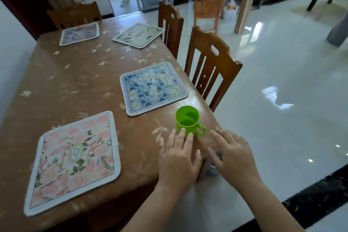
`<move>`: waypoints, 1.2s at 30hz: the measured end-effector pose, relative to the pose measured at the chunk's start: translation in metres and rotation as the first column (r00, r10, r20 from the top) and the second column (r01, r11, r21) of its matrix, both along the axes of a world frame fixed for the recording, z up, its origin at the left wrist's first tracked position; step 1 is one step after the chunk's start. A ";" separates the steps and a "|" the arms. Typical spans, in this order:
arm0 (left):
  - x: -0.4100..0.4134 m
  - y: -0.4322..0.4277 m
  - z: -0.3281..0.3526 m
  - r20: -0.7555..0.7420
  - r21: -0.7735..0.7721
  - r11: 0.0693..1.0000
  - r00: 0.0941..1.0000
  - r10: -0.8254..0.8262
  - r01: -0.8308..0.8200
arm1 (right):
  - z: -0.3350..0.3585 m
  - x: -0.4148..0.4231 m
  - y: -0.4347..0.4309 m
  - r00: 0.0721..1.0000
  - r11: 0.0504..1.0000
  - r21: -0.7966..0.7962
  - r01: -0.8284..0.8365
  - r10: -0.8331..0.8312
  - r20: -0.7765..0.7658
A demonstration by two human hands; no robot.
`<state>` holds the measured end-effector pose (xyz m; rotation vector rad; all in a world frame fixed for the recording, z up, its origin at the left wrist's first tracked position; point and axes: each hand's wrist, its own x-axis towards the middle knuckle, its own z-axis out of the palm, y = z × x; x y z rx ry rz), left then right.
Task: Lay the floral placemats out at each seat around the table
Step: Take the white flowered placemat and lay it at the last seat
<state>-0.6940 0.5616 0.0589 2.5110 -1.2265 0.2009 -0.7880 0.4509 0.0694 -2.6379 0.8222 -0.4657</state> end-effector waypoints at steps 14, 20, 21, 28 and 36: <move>0.051 -0.100 0.002 -0.088 -0.034 0.995 0.992 -0.094 0.091 | 0.018 0.043 -0.085 0.993 0.996 -0.020 0.084 -0.085 -0.082; 0.057 -0.133 -0.004 -0.107 -0.085 0.992 0.989 -0.105 0.096 | 0.017 0.051 -0.119 0.991 0.994 -0.031 0.104 -0.107 -0.076; 0.056 -0.141 -0.004 -0.101 -0.085 0.992 0.989 -0.106 0.098 | 0.016 0.050 -0.126 0.991 0.994 -0.029 0.105 -0.107 -0.084; 0.035 -0.214 0.000 -0.031 -0.058 0.991 0.992 -0.119 0.117 | 0.013 0.030 -0.203 0.990 0.994 0.002 0.111 -0.110 -0.084; -0.022 -0.357 0.016 -0.060 -0.142 0.990 0.998 -0.003 -0.006 | 0.030 -0.014 -0.350 0.998 1.000 -0.027 -0.012 0.011 -0.064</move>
